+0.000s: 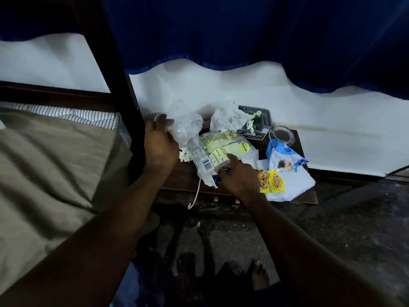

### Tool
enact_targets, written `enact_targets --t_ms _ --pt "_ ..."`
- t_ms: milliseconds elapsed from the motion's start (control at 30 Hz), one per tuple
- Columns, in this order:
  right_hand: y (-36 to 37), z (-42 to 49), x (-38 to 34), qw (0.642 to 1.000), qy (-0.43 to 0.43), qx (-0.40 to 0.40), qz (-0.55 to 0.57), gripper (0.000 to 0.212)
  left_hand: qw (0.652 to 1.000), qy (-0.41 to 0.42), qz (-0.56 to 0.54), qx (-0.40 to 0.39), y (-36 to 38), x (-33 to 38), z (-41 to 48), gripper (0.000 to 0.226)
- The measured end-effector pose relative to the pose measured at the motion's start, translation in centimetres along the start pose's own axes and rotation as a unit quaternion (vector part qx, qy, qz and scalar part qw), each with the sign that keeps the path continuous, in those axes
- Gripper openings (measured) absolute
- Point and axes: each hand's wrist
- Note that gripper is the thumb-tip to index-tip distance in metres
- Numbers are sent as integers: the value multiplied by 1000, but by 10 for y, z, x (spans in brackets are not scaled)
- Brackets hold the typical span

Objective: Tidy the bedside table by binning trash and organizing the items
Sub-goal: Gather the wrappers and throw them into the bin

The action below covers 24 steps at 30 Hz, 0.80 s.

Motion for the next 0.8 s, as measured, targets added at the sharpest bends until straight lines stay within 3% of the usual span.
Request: enact_targets --t_ms 200,367,467,667,800 --pt "-10 -5 -8 996 -58 69 6 51 998 -60 -10 12 -4 5 -13 25" --pt "-18 -8 -10 983 -62 160 62 43 986 -157 -56 8 -8 18 -20 38" --pt "-24 -11 -18 969 -73 187 144 48 986 -141 -93 4 -9 18 -22 46" --pt "-30 -23 -33 939 -78 194 274 37 978 -111 -172 -36 -10 31 -24 54" --pt "-35 -18 -31 916 -66 217 332 31 962 -153 -215 -66 -8 10 -19 24"
Point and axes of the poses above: each hand's wrist, its own z-axis towards the middle knuckle, its own y-axis out of the palm, x = y × z, and after that the axes turned 8 degrees about -z, right-handed
